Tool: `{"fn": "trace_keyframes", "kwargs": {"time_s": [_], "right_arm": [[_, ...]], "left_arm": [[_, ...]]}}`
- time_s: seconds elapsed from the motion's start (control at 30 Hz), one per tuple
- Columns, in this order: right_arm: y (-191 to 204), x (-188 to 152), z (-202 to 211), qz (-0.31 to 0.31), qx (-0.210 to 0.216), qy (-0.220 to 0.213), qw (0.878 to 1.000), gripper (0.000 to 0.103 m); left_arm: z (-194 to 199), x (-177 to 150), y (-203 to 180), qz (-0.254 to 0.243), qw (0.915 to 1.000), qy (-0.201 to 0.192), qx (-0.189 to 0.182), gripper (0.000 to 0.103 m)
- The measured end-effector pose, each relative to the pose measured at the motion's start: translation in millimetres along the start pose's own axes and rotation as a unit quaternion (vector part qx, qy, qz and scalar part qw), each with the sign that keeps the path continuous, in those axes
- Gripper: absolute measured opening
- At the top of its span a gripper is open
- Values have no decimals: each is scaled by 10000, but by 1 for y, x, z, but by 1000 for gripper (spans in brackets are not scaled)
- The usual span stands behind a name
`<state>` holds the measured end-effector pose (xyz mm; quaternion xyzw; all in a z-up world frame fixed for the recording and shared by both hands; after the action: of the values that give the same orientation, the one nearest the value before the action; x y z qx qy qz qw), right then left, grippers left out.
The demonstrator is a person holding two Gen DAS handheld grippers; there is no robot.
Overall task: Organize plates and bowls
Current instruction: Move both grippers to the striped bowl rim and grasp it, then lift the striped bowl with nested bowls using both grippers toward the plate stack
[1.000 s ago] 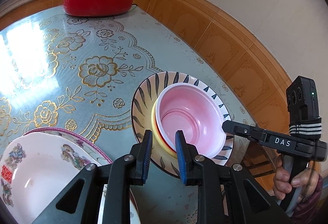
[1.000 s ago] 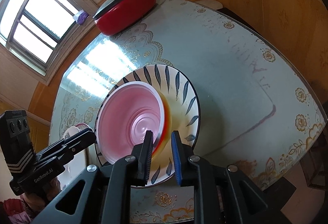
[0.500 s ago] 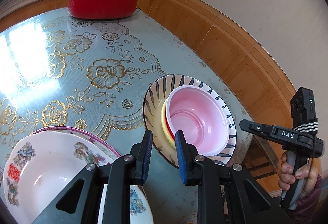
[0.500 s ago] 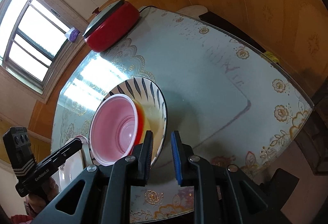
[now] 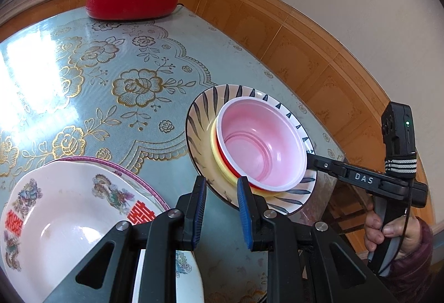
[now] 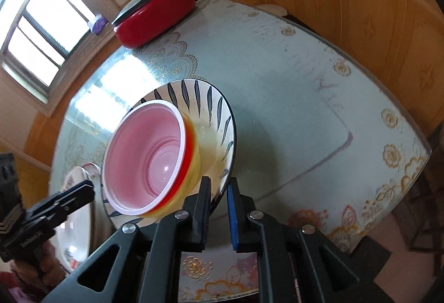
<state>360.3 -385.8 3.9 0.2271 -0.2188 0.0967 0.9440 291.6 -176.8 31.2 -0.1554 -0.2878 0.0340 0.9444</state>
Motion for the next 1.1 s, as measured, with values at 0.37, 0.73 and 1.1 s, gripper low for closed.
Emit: {"fn": "trace_keyframes", "kwargs": {"time_s": [0.37, 0.73, 1.1], "right_arm": [[-7, 11, -8, 55, 44, 86, 9999, 9], [-3, 16, -21, 343, -58, 221, 9991, 9], [-30, 22, -26, 32, 76, 290, 9995, 9]], "left_arm": [[-9, -9, -9, -69, 9997, 177, 132, 23], [-16, -9, -16, -150, 9993, 202, 269, 26], [-42, 2, -32, -181, 9987, 218, 418, 27]]}}
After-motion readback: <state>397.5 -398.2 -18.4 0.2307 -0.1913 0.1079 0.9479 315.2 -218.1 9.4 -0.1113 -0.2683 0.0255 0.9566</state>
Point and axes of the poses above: each gripper's, at about its wrist camera, not at the fingertips, and z roughly against the way its jaws point, y to its left, x to its top, the point moved 1 cm from there along -z, roughly the way its jaws point, and after that the axes turned 4 degrees about x, right-handed, at the moved point
